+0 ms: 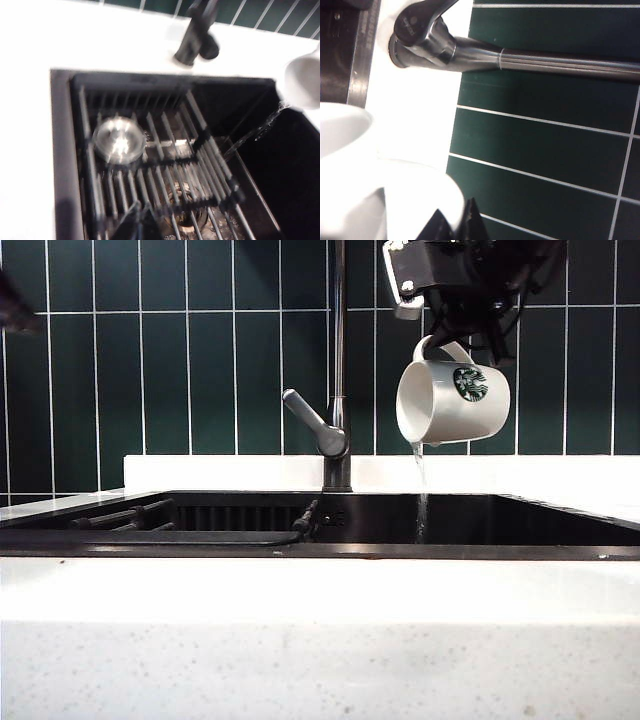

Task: Pick up the mug next to the sink, go to the faucet to get some water, pour the water into the sink, and finally put the mug back to its place.

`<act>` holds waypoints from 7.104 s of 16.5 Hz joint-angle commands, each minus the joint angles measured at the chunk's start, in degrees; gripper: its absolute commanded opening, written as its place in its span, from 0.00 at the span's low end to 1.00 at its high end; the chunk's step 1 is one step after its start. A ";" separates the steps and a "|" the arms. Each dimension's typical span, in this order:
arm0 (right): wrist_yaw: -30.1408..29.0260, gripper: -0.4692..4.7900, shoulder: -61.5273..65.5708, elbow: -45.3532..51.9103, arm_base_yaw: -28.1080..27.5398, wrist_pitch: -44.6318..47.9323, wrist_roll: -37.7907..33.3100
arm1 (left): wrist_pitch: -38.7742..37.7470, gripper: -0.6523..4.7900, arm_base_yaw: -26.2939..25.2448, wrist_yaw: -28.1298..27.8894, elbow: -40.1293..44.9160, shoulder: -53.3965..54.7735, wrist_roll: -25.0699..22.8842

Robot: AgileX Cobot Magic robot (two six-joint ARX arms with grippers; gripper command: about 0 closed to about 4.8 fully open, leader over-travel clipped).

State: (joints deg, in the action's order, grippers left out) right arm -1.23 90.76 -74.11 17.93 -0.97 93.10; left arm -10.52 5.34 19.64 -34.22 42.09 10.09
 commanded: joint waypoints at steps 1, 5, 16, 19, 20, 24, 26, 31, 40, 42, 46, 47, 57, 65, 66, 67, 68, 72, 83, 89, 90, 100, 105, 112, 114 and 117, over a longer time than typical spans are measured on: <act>1.27 0.09 -0.72 -0.66 1.49 2.86 0.39 | 0.70 0.11 0.00 -0.35 2.91 -3.78 1.31; 3.23 0.09 -0.70 -0.66 2.86 2.21 2.78 | 0.28 0.11 0.00 -0.35 3.76 -4.74 1.05; 3.34 0.09 -0.74 1.60 -9.75 4.57 -60.35 | -3.48 0.11 0.00 -5.95 5.22 -15.21 -4.09; -0.07 0.09 -1.09 4.83 -15.32 8.17 -72.72 | -3.85 0.11 0.00 -5.92 8.57 -18.45 -4.07; -0.44 0.09 -1.40 6.51 -16.74 10.36 -75.43 | -4.09 0.11 0.00 -5.92 10.08 -20.20 -4.07; -1.27 0.09 -4.26 16.33 -22.51 22.05 -81.59 | -6.62 0.11 0.00 -5.99 15.76 -29.44 -1.79; -0.63 0.09 -5.42 23.47 -26.29 32.04 -89.26 | -6.25 0.11 0.00 -6.99 18.23 -33.64 0.02; 1.33 0.09 -5.31 36.54 -28.48 45.72 -92.67 | -2.27 0.11 0.00 -8.50 20.87 -33.92 -0.46; 4.11 0.09 -4.98 40.35 -28.48 47.12 -92.89 | 6.36 0.12 -0.02 -12.66 25.27 -33.88 -0.68; 4.11 0.09 -4.92 40.37 -28.50 47.10 -92.87 | 6.01 0.12 -0.02 -13.03 25.59 -33.88 -0.68; 4.11 0.09 -3.21 40.37 -28.79 46.90 -92.87 | 5.95 0.12 -0.02 -12.98 25.77 -33.90 -0.66; 4.11 0.09 -2.82 40.39 -28.85 46.42 -92.85 | 5.97 0.12 -0.02 -12.98 25.77 -33.90 -0.66; 4.11 0.21 -5.31 40.41 -28.83 40.89 -92.91 | 6.40 0.12 0.00 -12.94 25.75 -33.90 -0.63; 4.11 0.22 -13.66 40.44 -28.74 24.24 -92.91 | 6.43 0.12 0.00 -12.76 25.75 -33.90 -0.57; 4.11 0.22 -15.85 40.41 -28.74 20.65 -92.91 | 6.43 0.12 0.00 -12.76 25.75 -33.90 -0.17; 4.11 0.22 -17.03 40.41 -28.74 18.78 -92.94 | 6.40 0.12 0.00 -12.76 25.75 -33.90 -0.17; 4.11 0.22 -18.45 40.44 -28.74 16.61 -92.94 | 6.40 0.12 0.00 -12.76 25.75 -33.90 -0.17; 4.11 0.22 -22.58 40.44 -28.72 9.75 -93.15 | 6.36 0.12 0.00 -12.74 25.77 -33.90 -0.20; 6.47 0.48 -25.59 40.44 -28.70 -2.40 -93.55 | 6.27 0.12 0.00 -11.82 25.75 -33.90 -0.22; 4.76 0.35 -34.56 40.44 -28.63 -7.76 -95.12 | 5.42 0.12 -0.02 -10.58 25.77 -33.90 -0.22; 3.63 0.34 -36.33 40.44 -28.50 -7.85 -95.67 | 5.46 0.12 0.00 -10.45 25.75 -33.90 -0.20; 4.09 0.31 -58.12 40.65 -20.46 -12.79 -95.84 | 4.09 0.12 0.00 -6.45 25.75 -33.90 -0.22; 4.09 0.31 -69.53 44.33 -20.11 -14.01 -95.89 | 3.50 0.12 0.00 -5.25 25.77 -33.92 -0.24; 4.07 0.31 -84.24 56.41 -20.13 -16.04 -96.89 | 1.22 0.12 0.00 -5.29 25.77 -33.92 -0.66; 4.11 0.31 -85.05 59.19 -20.13 -17.00 -98.23 | 0.59 0.12 0.00 -5.33 25.77 -33.92 -0.68; 5.81 0.31 -85.00 60.50 -20.15 -16.85 -101.48 | 0.28 0.12 0.00 -5.44 25.77 -33.92 -2.21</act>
State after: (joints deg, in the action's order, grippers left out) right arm 3.73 5.87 -13.30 -2.20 -19.22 -5.69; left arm -10.44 5.34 14.00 -8.38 8.19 9.39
